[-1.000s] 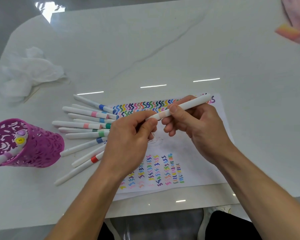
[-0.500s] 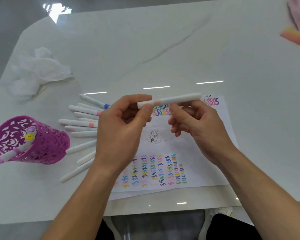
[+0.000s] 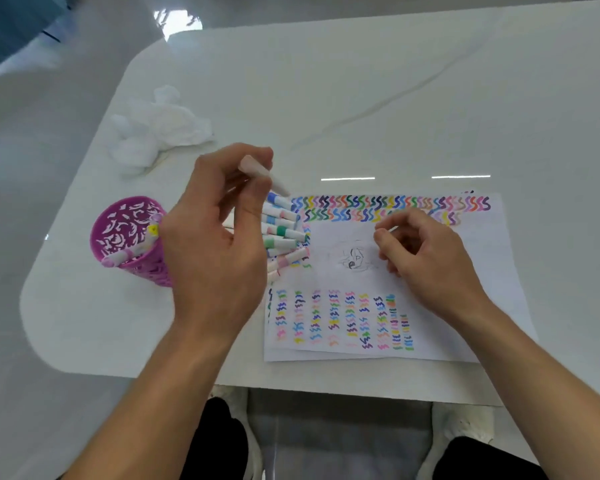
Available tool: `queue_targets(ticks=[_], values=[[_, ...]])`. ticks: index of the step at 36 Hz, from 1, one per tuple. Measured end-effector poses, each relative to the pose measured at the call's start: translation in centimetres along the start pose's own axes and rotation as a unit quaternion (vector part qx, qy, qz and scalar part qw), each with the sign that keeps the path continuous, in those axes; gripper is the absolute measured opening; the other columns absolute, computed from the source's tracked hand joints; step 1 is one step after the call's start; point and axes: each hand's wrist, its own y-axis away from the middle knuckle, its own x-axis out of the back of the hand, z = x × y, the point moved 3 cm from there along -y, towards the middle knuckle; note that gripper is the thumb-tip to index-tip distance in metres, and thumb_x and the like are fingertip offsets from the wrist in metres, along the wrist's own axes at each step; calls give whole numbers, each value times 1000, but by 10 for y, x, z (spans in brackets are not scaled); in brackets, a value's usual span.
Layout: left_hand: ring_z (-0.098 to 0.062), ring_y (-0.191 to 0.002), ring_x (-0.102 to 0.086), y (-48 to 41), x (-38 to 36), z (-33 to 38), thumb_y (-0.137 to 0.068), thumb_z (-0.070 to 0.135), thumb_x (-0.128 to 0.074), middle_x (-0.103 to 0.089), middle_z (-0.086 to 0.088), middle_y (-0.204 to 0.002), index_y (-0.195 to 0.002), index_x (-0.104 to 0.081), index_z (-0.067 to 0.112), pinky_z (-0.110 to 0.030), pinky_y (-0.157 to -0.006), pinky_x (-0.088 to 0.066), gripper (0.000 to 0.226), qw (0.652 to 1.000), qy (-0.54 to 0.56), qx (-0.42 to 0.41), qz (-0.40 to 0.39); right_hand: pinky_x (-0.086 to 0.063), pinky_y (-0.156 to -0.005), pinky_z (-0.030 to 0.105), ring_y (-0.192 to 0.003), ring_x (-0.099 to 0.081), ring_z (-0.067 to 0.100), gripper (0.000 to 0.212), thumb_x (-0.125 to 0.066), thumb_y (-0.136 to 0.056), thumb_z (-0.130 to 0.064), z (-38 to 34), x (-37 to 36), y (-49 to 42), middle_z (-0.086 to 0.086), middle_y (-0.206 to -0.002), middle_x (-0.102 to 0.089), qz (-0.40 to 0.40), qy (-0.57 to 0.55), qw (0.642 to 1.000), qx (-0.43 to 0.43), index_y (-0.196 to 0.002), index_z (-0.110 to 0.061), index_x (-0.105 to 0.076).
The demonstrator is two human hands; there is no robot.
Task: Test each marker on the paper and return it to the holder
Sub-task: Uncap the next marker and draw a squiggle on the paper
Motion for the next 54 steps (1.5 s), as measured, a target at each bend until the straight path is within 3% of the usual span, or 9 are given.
queue_targets(ticks=[10,16,19,24,31,37,40,47,54], values=[[-20,-107,-67,-4,53,-8,-107,15,-49,-63,4,-114,-125,-64,11,-38,-91,-55,24,973,-156,-117,121,-50,-63,17,-58,-64,5,19,-62,-100,-14,-3,0,0,-6,-72,-71,6,17,1000,2,-94,-32,-66],[-11,-107,-64,-3,65,-11,-107,16,-49,-62,5,-116,-126,-64,12,-24,-93,-49,25,966,-209,-102,116,-50,-63,18,-57,-65,4,22,-60,-99,-11,-5,-1,-1,-5,-71,-71,10,14,1000,-7,-92,-31,-66],[2,-102,-59,-2,68,-15,-108,21,-47,-61,8,-115,-128,-64,16,-19,-90,-48,26,965,-232,-69,101,-52,-66,27,-57,-64,5,22,-60,-98,-10,-5,-1,-2,-6,-69,-71,11,13,1000,-8,-91,-30,-66],[-4,-104,-65,-3,71,-27,-105,16,-49,-68,6,-112,-137,-58,29,-27,-93,-53,36,968,-243,21,64,-52,-68,32,-57,-65,5,22,-60,-96,-9,-5,-3,-3,-9,-73,-72,15,12,1000,-7,-93,-31,-65],[0,-99,-58,-1,69,-31,-101,17,-51,-69,8,-117,-127,-68,22,5,-87,-33,31,945,-319,70,29,-50,-64,29,-57,-66,6,27,-58,-93,-4,-3,-1,-4,-2,-73,-72,21,-10,1000,-7,-100,-30,-64],[-19,-109,-64,2,67,-37,-97,12,-55,-69,-3,-123,-126,-69,15,-25,-94,-44,33,928,-356,108,-19,-50,-63,30,-54,-65,7,26,-58,-92,-3,-3,-2,-5,-2,-72,-72,22,-12,1000,-12,-100,-27,-64],[-23,-109,-63,2,66,-38,-96,12,-57,-68,-5,-123,-128,-68,14,-33,-95,-47,34,926,-361,110,-29,-50,-62,27,-55,-65,7,26,-58,-93,-3,-2,-1,-5,-2,-72,-72,21,-15,1000,-15,-100,-27,-64],[-24,-110,-61,0,60,-28,-92,11,-66,-65,-6,-125,-131,-65,15,-24,-93,-41,39,931,-361,44,-35,-50,-62,26,-56,-65,7,26,-58,-93,-3,-1,-1,-5,-2,-72,-72,14,-16,1000,-13,-101,-27,-64],[-20,-103,-59,9,35,-22,-90,9,-71,-68,-3,-110,-117,-72,15,-15,-87,-37,28,934,-326,-48,-138,-49,-64,27,-58,-65,8,26,-58,-93,-5,-2,0,-4,-5,-72,-72,8,-9,1000,-3,-101,-30,-63]])
